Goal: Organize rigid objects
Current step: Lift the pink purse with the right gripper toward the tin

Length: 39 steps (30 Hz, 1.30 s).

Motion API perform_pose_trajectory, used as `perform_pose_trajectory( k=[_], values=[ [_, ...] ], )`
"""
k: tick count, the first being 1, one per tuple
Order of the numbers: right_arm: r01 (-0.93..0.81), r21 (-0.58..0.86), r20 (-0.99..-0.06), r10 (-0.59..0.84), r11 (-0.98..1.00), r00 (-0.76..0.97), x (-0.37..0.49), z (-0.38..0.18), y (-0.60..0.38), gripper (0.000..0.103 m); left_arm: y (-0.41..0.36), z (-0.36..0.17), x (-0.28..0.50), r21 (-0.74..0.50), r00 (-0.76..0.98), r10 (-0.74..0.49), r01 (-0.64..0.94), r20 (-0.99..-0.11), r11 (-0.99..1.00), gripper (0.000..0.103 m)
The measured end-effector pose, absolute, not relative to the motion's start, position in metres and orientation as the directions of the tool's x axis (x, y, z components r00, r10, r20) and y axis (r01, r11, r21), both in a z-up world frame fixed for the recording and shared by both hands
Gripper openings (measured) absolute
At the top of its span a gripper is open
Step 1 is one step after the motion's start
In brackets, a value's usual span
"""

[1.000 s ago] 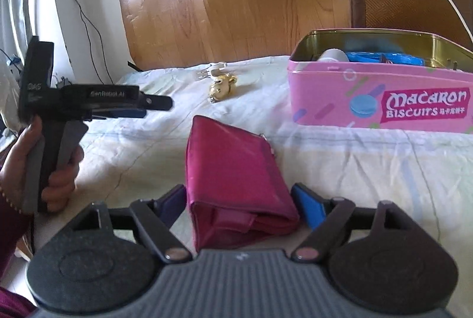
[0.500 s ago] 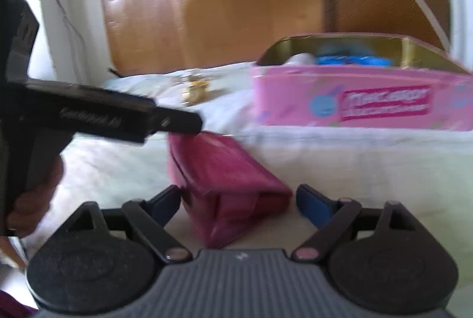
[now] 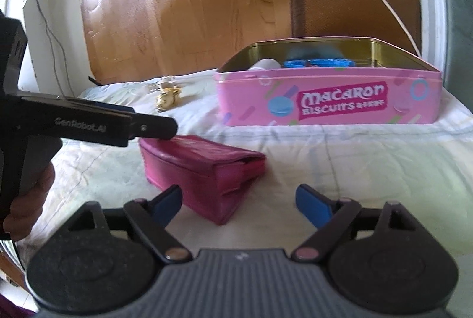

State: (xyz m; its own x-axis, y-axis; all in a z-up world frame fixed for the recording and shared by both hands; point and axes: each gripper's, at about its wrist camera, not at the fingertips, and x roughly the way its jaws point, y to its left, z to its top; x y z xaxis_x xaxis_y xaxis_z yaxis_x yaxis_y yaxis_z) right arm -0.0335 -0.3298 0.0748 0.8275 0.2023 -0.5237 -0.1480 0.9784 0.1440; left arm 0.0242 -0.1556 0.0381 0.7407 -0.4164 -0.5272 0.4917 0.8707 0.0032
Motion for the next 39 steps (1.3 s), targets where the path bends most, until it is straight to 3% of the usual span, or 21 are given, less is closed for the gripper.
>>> perform_pose_trajectory(
  k=[12,29,35,39],
  values=[
    [-0.162,0.135,-0.513,0.209,0.978,0.833,-0.035,0.079,-0.320,0.086,-0.117,0.037,0.026,-0.132,0.688,-0.534,0.548,-0.491,0.826,0.093],
    [-0.151,0.138,-0.532,0.202,0.979,0.823,-0.033,0.071,-0.319,0.085,-0.139,0.019,0.018,-0.139,0.599,-0.609,0.644,-0.520,0.752,0.093],
    [-0.149,0.128,-0.541,0.195,0.981,0.818,-0.042,0.072,-0.316,0.093,-0.111,0.022,0.017,-0.139,0.639,-0.568,0.592,-0.519,0.794,0.094],
    [-0.174,0.121,-0.435,0.209,0.977,0.876,-0.080,0.093,-0.326,0.103,-0.058,0.043,0.009,-0.242,0.687,-0.579,0.530,-0.439,0.813,0.094]
  ],
)
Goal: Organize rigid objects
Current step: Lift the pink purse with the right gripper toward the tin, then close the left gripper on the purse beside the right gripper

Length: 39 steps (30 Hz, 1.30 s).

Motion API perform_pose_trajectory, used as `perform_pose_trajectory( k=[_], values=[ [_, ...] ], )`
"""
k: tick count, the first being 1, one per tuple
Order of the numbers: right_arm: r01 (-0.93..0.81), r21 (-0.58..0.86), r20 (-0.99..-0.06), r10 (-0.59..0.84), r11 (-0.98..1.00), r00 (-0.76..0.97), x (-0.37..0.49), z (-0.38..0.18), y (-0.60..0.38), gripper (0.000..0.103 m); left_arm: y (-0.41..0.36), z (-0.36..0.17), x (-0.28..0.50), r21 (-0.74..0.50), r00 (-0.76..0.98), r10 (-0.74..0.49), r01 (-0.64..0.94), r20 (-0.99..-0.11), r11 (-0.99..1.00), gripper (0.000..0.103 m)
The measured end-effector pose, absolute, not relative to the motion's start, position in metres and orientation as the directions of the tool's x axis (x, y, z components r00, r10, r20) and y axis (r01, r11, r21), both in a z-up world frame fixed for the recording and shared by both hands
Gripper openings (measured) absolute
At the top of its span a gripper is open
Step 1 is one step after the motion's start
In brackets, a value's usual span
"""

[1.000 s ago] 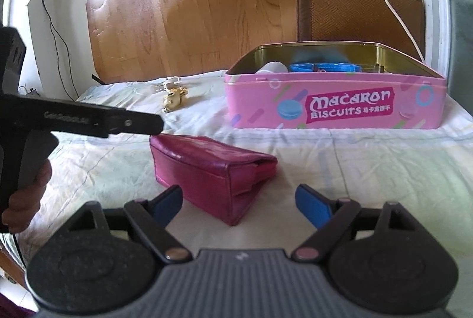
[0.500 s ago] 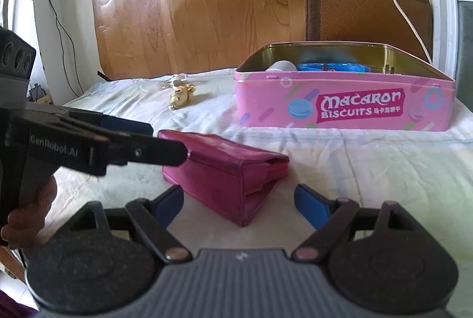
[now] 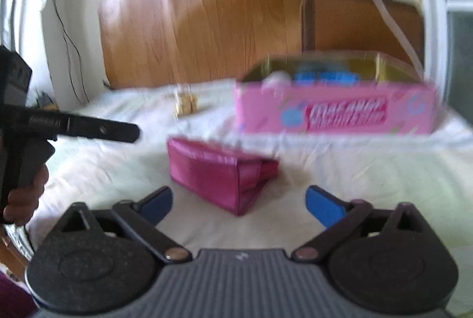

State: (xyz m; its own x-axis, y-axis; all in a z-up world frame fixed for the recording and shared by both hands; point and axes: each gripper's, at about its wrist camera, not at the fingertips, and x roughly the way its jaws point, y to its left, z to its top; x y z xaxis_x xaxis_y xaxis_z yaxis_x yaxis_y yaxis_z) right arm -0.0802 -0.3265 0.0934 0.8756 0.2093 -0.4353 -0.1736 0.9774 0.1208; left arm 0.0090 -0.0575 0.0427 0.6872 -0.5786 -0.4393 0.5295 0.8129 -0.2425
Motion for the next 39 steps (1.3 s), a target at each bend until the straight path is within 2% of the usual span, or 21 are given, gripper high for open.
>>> perform_pose_trajectory(
  k=[2,4,5,7,9,10,12,14,16,18,21,24,25,26,27,32,34,35,36,37,39],
  values=[
    [-0.164,0.110,-0.327,0.191,0.980,0.925,-0.107,0.104,-0.331,0.103,-0.037,0.051,0.006,-0.218,0.780,-0.477,0.425,-0.405,0.879,0.094],
    [-0.094,0.104,-0.194,0.113,0.990,0.974,-0.130,0.108,-0.330,0.103,-0.033,0.060,0.007,-0.074,0.871,-0.282,0.276,-0.403,0.958,0.093],
    [-0.051,0.102,-0.172,0.068,0.993,0.983,-0.135,0.110,-0.328,0.103,-0.036,0.065,0.010,-0.004,0.888,-0.205,0.223,-0.413,0.975,0.093],
    [-0.026,0.095,-0.246,0.049,0.995,0.968,-0.127,0.113,-0.324,0.103,-0.046,0.071,0.010,0.065,0.900,-0.162,0.205,-0.405,0.977,0.093],
    [0.007,0.142,-0.326,0.040,0.990,0.945,-0.112,0.108,-0.325,0.102,-0.061,0.068,0.004,0.116,0.888,-0.192,0.261,-0.418,0.958,0.093],
    [0.033,0.176,-0.342,0.030,0.984,0.939,-0.107,0.103,-0.327,0.100,-0.065,0.063,0.000,0.104,0.881,-0.212,0.280,-0.424,0.954,0.093],
    [0.066,0.224,-0.370,0.022,0.972,0.929,-0.096,0.094,-0.329,0.083,-0.069,0.053,-0.010,0.006,0.858,-0.302,0.335,-0.416,0.942,0.094],
    [0.034,0.271,-0.387,0.077,0.962,0.919,-0.088,0.087,-0.331,0.075,-0.076,0.044,-0.014,-0.065,0.815,-0.382,0.395,-0.435,0.916,0.094],
    [0.000,0.318,-0.387,0.130,0.948,0.913,-0.084,0.082,-0.333,0.067,-0.088,0.039,-0.012,-0.070,0.771,-0.432,0.455,-0.468,0.888,0.094],
    [-0.029,0.345,-0.385,0.169,0.938,0.907,-0.078,0.080,-0.336,0.052,-0.100,0.039,-0.009,-0.054,0.731,-0.485,0.527,-0.481,0.848,0.092],
    [-0.069,0.362,-0.391,0.218,0.930,0.894,-0.070,0.081,-0.341,0.040,-0.115,0.037,-0.004,-0.081,0.652,-0.579,0.627,-0.489,0.775,0.081],
    [-0.104,0.385,-0.397,0.266,0.917,0.879,-0.062,0.078,-0.343,0.038,-0.131,0.023,0.004,-0.095,0.608,-0.598,0.655,-0.522,0.749,0.070],
    [-0.120,0.397,-0.396,0.288,0.910,0.872,-0.059,0.077,-0.344,0.034,-0.132,0.019,0.007,-0.129,0.586,-0.615,0.661,-0.527,0.740,0.062],
    [-0.149,0.408,-0.392,0.321,0.900,0.862,-0.056,0.075,-0.344,0.022,-0.133,0.015,0.012,-0.187,0.549,-0.650,0.671,-0.525,0.717,0.058],
    [-0.174,0.410,-0.391,0.345,0.895,0.853,-0.054,0.074,-0.341,0.021,-0.136,0.012,0.016,-0.238,0.523,-0.673,0.668,-0.523,0.705,0.058],
    [-0.123,0.245,-0.359,0.208,0.962,0.910,-0.066,0.083,-0.350,0.021,-0.177,0.016,0.011,-0.208,0.490,-0.697,0.720,-0.524,0.662,0.057],
    [-0.069,0.229,-0.348,0.148,0.971,0.926,-0.071,0.087,-0.367,0.021,-0.201,0.023,0.009,-0.192,0.467,-0.719,0.755,-0.515,0.627,0.057],
    [-0.035,0.239,-0.350,0.120,0.970,0.929,-0.073,0.086,-0.380,0.020,-0.213,0.024,0.009,-0.181,0.457,-0.726,0.770,-0.513,0.612,0.057],
    [-0.005,0.241,-0.358,0.093,0.970,0.929,-0.073,0.085,-0.389,0.010,-0.227,0.024,0.009,-0.175,0.440,-0.734,0.785,-0.517,0.594,0.055],
    [0.022,0.238,-0.367,0.069,0.971,0.928,-0.074,0.084,-0.397,0.003,-0.240,0.024,0.008,-0.175,0.421,-0.739,0.797,-0.527,0.579,0.051],
    [0.058,0.228,-0.391,0.037,0.972,0.920,-0.076,0.081,-0.411,0.004,-0.268,0.020,0.006,-0.188,0.352,-0.757,0.831,-0.550,0.523,0.040]
  ],
)
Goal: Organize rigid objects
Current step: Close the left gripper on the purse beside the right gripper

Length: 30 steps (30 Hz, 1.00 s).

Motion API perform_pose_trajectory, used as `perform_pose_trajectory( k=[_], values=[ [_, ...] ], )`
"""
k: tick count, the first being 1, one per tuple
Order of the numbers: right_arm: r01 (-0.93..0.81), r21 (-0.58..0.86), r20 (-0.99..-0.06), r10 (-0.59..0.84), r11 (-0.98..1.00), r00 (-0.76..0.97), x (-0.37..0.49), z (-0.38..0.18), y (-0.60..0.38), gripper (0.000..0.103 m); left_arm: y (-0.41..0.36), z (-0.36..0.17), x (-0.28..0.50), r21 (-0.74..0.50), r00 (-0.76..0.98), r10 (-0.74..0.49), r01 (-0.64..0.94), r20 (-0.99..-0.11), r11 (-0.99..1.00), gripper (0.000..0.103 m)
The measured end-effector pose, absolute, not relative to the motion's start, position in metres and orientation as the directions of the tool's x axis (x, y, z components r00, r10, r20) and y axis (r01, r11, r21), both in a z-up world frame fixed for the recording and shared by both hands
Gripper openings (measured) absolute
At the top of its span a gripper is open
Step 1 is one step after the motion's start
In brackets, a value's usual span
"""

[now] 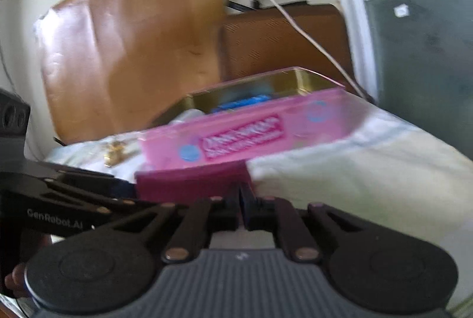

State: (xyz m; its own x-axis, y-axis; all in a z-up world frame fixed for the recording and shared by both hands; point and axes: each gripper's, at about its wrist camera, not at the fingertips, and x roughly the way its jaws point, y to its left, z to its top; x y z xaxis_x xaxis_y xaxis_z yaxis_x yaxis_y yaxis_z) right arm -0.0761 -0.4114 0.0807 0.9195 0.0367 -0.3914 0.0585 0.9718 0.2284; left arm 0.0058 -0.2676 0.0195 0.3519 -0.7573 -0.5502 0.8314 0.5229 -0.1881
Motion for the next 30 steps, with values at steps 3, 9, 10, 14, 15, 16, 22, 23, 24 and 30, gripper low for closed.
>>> perform_pose_trajectory(
  k=[3,9,10,14,15,16,22,23,24,30],
  values=[
    [0.099,0.212,-0.409,-0.004,0.972,0.912,-0.081,0.074,-0.423,0.004,-0.299,0.010,-0.004,-0.149,0.317,-0.757,0.867,-0.572,0.476,0.029],
    [0.099,0.239,-0.402,0.005,0.966,0.915,-0.087,0.065,-0.444,0.004,-0.312,0.013,-0.004,-0.131,0.296,-0.753,0.884,-0.587,0.450,0.030],
    [0.086,0.227,-0.389,0.009,0.970,0.921,-0.089,0.066,-0.446,0.004,-0.310,0.014,-0.006,-0.125,0.304,-0.752,0.883,-0.585,0.453,0.030],
    [0.067,0.259,-0.347,0.028,0.964,0.937,-0.092,0.081,-0.469,0.009,-0.300,0.017,-0.003,-0.106,0.364,-0.725,0.852,-0.584,0.512,0.032],
    [0.058,0.273,-0.337,0.039,0.960,0.941,-0.088,0.087,-0.477,0.013,-0.299,0.016,0.001,-0.109,0.383,-0.705,0.832,-0.597,0.545,0.035],
    [0.052,0.287,-0.334,0.049,0.957,0.941,-0.083,0.093,-0.485,0.016,-0.297,0.015,0.008,-0.129,0.392,-0.692,0.810,-0.606,0.572,0.038],
    [-0.106,0.379,-0.323,0.239,0.919,0.916,-0.043,0.105,-0.509,0.049,-0.273,0.025,0.033,-0.174,0.508,-0.646,0.694,-0.570,0.699,0.040],
    [-0.134,0.352,-0.325,0.255,0.926,0.911,-0.040,0.105,-0.507,0.056,-0.271,0.028,0.033,-0.181,0.507,-0.654,0.696,-0.562,0.695,0.041],
    [-0.155,0.317,-0.335,0.264,0.936,0.905,-0.038,0.106,-0.504,0.056,-0.269,0.030,0.032,-0.183,0.508,-0.660,0.699,-0.553,0.691,0.045],
    [-0.229,0.200,-0.406,0.293,0.953,0.866,-0.020,0.107,-0.493,0.055,-0.280,0.032,0.022,-0.173,0.463,-0.704,0.757,-0.538,0.630,0.052]
  ],
)
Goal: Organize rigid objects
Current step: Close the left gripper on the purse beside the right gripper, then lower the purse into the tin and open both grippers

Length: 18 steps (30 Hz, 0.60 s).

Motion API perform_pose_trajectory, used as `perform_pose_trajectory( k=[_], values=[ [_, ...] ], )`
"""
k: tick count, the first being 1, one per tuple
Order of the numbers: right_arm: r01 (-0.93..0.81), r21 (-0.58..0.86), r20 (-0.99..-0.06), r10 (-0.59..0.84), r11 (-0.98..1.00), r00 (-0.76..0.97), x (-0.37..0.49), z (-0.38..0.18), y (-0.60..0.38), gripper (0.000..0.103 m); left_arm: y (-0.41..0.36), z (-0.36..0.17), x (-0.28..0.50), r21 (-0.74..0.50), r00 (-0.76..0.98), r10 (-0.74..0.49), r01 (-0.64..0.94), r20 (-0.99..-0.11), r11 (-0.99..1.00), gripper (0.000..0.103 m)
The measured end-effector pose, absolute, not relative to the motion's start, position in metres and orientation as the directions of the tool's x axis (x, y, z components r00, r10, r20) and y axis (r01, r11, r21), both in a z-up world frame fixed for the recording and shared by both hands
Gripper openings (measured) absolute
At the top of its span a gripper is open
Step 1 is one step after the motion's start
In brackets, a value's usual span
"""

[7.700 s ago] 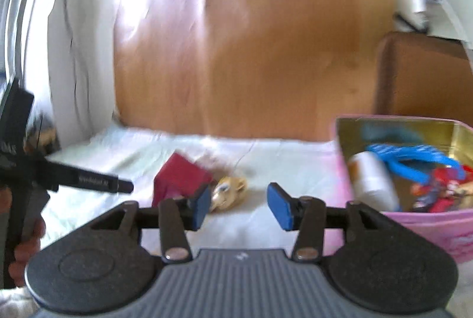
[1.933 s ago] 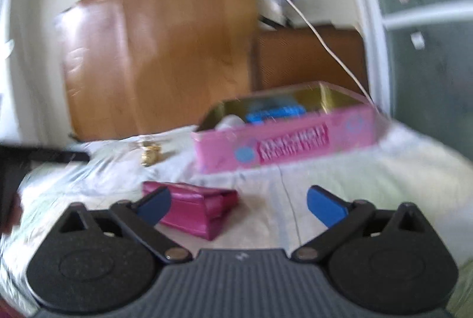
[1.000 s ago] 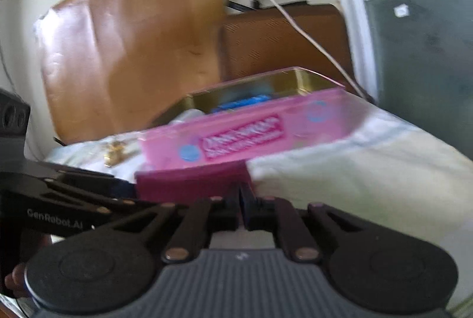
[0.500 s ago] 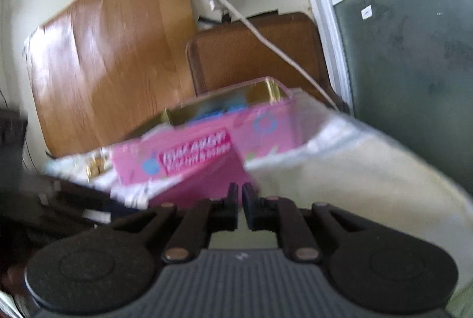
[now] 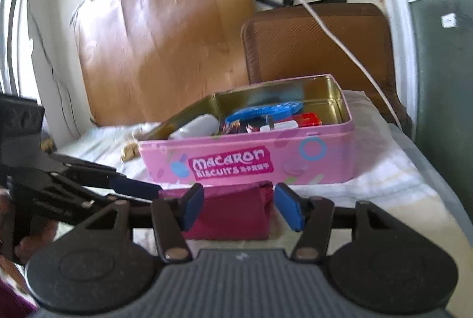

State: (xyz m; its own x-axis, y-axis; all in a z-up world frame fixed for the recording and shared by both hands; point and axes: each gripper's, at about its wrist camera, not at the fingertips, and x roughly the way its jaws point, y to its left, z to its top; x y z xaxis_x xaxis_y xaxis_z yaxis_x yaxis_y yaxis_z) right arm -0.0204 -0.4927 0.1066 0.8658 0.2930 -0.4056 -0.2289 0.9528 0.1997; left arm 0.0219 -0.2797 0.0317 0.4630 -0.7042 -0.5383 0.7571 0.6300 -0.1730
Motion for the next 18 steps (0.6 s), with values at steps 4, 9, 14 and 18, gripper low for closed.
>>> perform_pose_trajectory(
  k=[4,9,14,18],
  values=[
    [-0.259,0.205,-0.442,0.325,0.944,0.836,-0.004,0.100,-0.493,0.053,-0.297,0.020,0.028,-0.156,0.430,-0.698,0.779,-0.572,0.608,0.044],
    [-0.297,0.189,-0.443,0.351,0.936,0.825,-0.007,0.101,-0.482,0.024,-0.278,0.036,0.042,-0.200,0.456,-0.698,0.740,-0.552,0.642,0.038],
    [-0.318,0.167,-0.288,0.355,0.933,0.889,-0.027,0.145,-0.473,0.022,-0.259,0.096,0.035,-0.138,0.525,-0.752,0.776,-0.400,0.615,0.041],
    [-0.296,0.117,-0.207,0.314,0.948,0.926,-0.001,0.173,-0.464,0.022,-0.267,0.124,0.055,-0.019,0.620,-0.715,0.752,-0.324,0.659,0.047]
  ],
)
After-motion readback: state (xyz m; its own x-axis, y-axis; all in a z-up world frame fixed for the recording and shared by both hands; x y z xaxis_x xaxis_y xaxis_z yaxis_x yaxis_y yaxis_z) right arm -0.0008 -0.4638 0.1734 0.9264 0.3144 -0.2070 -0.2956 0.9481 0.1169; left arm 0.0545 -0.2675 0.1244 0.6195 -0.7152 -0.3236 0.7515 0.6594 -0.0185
